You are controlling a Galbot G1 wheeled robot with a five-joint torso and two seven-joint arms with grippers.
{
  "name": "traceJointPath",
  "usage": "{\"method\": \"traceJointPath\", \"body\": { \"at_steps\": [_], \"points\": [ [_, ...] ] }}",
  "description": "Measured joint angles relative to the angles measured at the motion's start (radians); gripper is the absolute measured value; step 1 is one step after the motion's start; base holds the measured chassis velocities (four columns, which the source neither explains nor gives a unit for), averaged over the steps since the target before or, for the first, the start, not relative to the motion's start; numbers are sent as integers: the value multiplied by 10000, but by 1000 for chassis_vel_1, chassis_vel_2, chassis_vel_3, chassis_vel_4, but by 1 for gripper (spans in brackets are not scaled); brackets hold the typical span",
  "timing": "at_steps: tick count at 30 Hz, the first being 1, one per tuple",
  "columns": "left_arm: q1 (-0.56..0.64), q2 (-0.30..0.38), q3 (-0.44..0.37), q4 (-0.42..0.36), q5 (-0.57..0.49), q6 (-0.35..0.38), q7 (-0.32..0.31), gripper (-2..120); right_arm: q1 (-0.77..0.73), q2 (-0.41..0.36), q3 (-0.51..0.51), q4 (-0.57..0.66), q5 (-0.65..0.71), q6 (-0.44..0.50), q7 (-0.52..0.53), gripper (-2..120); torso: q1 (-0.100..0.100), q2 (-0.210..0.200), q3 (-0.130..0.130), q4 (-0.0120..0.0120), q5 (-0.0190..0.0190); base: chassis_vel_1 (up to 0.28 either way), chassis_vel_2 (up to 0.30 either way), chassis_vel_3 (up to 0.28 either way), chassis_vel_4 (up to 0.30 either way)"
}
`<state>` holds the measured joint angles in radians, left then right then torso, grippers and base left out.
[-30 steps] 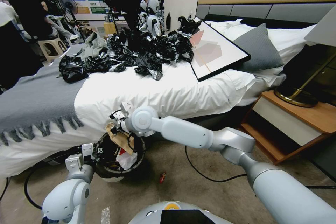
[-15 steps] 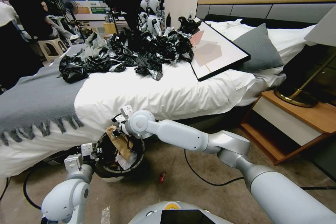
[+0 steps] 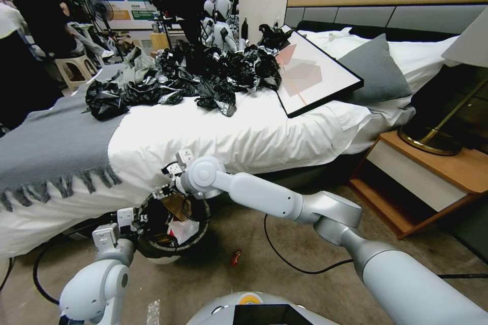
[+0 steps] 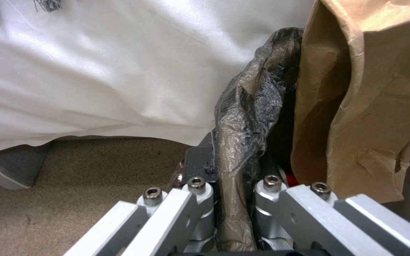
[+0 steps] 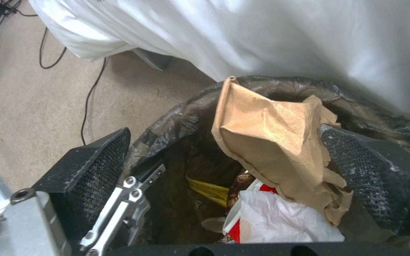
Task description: Pick up the trash bin, then pick up the garbage from the floor and place it into the trash bin.
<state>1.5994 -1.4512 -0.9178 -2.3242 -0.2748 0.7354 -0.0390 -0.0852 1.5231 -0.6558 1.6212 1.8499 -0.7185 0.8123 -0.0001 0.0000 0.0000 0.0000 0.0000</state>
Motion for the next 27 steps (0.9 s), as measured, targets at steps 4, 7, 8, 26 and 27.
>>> {"method": "traceJointPath", "body": {
  "at_steps": [4,7,8,26,27],
  "points": [
    [21,12,-27,3,-36,0,5,3,150,-268,589,700,202,-7,142,100,0,0,0,2,1,0,0,0,0],
    [24,44,-74,15,-82,0,12,3,395,-808,1207,1466,494,-12,304,100,0,1,-1,0,3,0,0,0,0],
    [24,44,-74,15,-82,0,12,3,395,-808,1207,1466,494,-12,304,100,0,1,-1,0,3,0,0,0,0],
    [-12,113,-46,101,-86,0,20,3,-1970,-5684,3743,3699,-4016,1004,-2046,100,0,0,-1,1,4,0,0,0,0],
    [-8,131,-58,101,-86,0,24,3,-2490,-5881,3871,3648,-5168,1368,-2632,100,0,1,-1,4,2,0,0,0,0]
  ]
}}
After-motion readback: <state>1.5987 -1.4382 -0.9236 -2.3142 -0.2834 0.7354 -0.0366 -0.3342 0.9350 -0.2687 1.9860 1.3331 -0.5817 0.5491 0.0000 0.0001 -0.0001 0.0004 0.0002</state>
